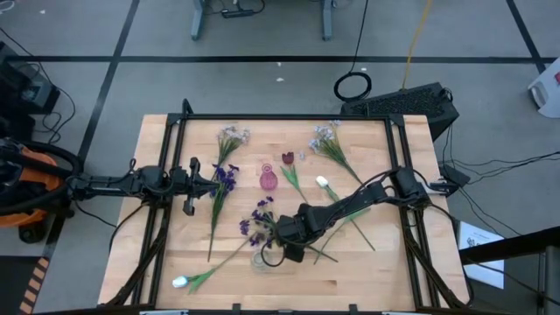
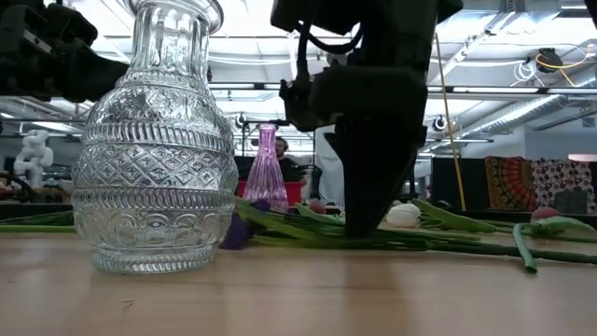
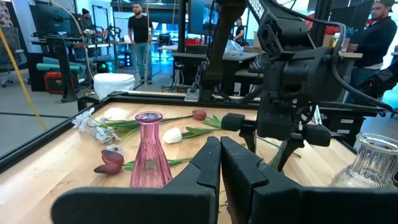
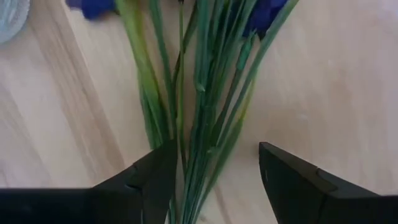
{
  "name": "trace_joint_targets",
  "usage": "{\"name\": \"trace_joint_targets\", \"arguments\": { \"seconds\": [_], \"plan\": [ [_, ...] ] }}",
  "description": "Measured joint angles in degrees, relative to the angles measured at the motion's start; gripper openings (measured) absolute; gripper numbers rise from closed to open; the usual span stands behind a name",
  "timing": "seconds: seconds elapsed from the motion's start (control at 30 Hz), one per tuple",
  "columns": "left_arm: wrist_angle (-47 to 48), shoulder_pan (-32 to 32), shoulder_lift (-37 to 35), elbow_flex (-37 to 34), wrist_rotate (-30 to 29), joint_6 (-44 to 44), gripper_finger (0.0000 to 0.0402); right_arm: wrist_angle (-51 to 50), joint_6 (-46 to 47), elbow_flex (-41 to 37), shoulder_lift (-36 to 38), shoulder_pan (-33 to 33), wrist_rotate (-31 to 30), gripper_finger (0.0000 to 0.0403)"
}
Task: Sort flowers into vase by color
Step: Put the right purple flowers into the transparent vase
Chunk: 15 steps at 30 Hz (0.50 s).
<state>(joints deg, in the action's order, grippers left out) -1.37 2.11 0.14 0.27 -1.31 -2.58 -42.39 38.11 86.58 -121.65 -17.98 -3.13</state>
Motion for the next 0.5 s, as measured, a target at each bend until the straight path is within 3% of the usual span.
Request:
{"name": "trace_joint_targets", "arguments": {
  "seconds": [0.27, 0.37, 0.5],
  "plan": [
    [0.0, 0.0, 0.0, 0.0, 0.0, 0.0, 0.0020, 0.6, -4.7, 0.1, -0.5, 0.5, 0.0, 0.0192],
    [0.0, 0.0, 0.0, 0.0, 0.0, 0.0, 0.0020, 0.0, -3.0, 0.1, -0.6, 0.9, 0.0, 0.0152],
    [-0.1, 0.0, 0.0, 0.0, 0.0, 0.0, 0.0020, -1.3, -0.8, 0.1, -0.6, 1.1, -0.2, 0.0066]
  ]
}}
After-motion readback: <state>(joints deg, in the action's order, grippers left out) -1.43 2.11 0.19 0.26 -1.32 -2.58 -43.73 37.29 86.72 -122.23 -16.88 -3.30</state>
